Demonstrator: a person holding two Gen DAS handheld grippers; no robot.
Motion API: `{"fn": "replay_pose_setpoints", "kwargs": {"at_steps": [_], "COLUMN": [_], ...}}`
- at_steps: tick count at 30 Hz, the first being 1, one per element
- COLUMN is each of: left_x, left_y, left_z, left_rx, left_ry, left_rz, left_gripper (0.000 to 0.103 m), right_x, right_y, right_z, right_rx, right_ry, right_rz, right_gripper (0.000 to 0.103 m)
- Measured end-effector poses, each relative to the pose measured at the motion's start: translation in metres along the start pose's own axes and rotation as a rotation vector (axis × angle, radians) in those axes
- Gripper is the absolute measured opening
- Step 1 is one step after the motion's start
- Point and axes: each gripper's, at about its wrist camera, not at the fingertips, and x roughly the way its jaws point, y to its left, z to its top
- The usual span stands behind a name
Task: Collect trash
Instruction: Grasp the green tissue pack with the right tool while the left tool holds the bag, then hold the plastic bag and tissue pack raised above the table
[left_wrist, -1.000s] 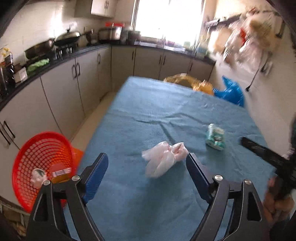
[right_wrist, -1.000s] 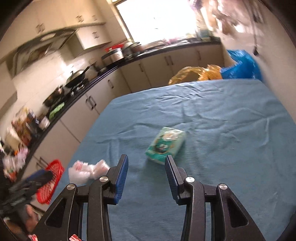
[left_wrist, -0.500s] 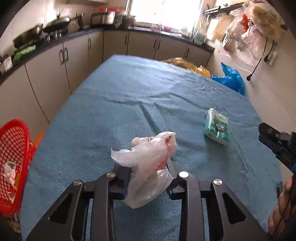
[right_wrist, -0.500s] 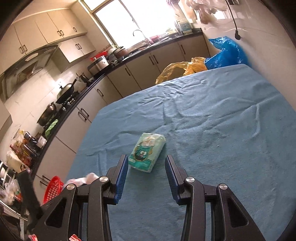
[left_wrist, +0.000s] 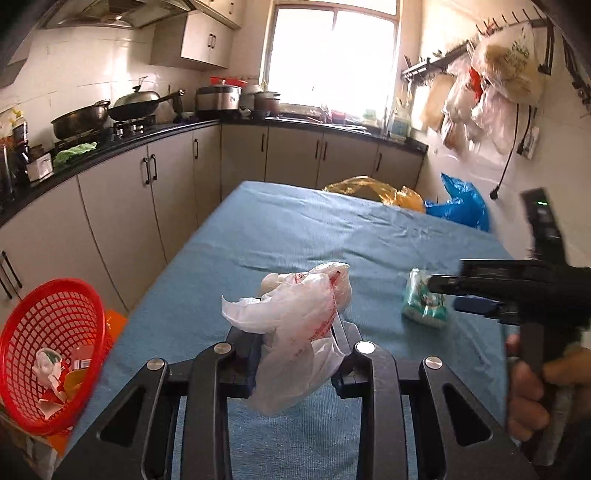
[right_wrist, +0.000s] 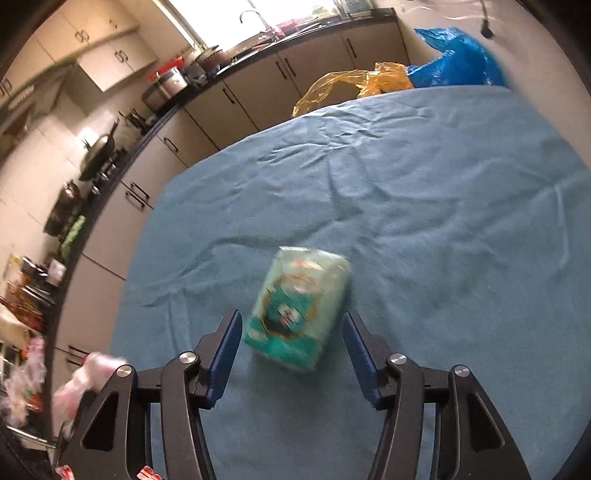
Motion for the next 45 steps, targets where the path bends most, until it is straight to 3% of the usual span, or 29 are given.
{"fn": "replay_pose_setpoints", "kwargs": {"at_steps": [5,7,9,14,24,28,33,45], "left_x": [0.002,0.002,0.001,0.003,-0.011,-0.027,-0.041,-0.037], "left_y": [0.003,0.003,0.001,-0.001,-0.012,-0.016,-0.016,-0.003], "left_z": [0.0,0.0,-0.001,-0.003,-0.008,-0.021,-0.037,-0.036], "left_rx": [-0.015,-0.012,-0.005,0.014,0.053,0.052,0.051,0.014], "left_ry": [0.015,0.018,0.018,0.024,0.004,0.003,-0.065,-0.073], "left_rz": [0.0,-0.002,-0.003,0.001,0.01,0.022,0.094,0.151], "left_gripper": [0.028,0.028,0.028,0.028,0.028,0.028,0.028,0.028], "right_x": [0.023,0.029,0.024,-0.008,-0.078,-0.087,-0.089,-0.084], "right_y": [0.027,0.027,0.03,0.016,-0.009,0.005,0.029,0.046], "right_z": [0.005,0.0,-0.007,-0.02,-0.079,-0.095,-0.113,-0.125], "right_rx": [-0.104,-0.13,-0.169,-0.138,-0.126,-0.198,-0.298,-0.397], "right_ry": [0.018,0.032,0.002,-0.017,-0.136,-0.192,-0.223,-0.262], "right_rz": [-0.177,-0.188,-0.205,-0.118,0.064,0.085,0.114,0.093], "right_gripper": [0.062,0.062,0.054,0.035,0.035,0.035,0.036,0.04]}}
